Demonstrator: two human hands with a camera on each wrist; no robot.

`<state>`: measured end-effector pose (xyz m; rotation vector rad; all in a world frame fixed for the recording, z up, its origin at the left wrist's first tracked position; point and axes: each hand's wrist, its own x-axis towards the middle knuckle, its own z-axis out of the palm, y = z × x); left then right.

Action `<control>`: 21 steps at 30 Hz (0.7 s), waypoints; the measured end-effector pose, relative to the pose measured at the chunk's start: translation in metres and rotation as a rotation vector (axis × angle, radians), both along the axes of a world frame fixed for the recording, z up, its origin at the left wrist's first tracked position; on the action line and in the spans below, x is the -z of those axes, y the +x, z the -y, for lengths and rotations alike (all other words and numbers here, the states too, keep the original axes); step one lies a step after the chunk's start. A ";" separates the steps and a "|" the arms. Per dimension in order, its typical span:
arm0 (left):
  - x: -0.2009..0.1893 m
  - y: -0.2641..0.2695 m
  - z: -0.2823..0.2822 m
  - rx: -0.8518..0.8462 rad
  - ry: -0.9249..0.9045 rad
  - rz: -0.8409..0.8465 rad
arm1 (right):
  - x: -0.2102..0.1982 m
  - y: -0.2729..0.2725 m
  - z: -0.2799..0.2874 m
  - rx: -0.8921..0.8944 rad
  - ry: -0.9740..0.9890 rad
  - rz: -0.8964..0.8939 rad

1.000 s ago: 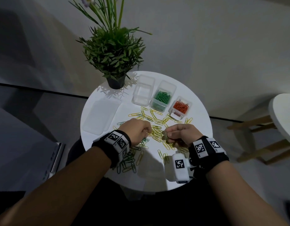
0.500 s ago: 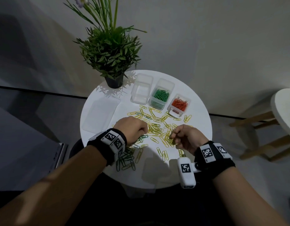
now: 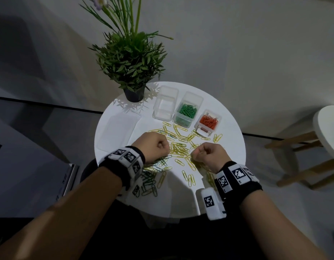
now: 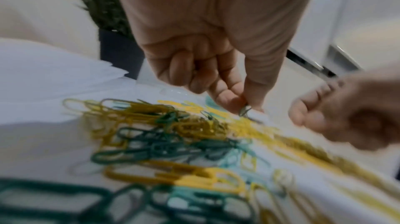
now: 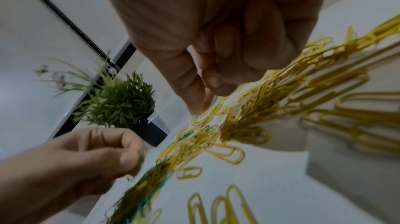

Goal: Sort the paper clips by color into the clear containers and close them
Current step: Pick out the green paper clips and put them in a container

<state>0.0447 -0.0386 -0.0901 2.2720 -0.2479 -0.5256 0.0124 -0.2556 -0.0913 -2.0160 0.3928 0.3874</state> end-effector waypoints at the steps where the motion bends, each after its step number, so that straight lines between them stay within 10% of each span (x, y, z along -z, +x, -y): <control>1: 0.000 -0.001 -0.007 -0.068 -0.081 -0.032 | 0.000 0.000 -0.005 -0.022 -0.003 0.009; 14: 0.000 -0.027 -0.042 -0.444 -0.477 -0.426 | 0.000 0.013 -0.070 -0.562 -0.566 0.096; 21: 0.002 -0.031 -0.040 -0.124 0.172 0.072 | -0.002 0.016 -0.071 -0.592 -0.696 0.114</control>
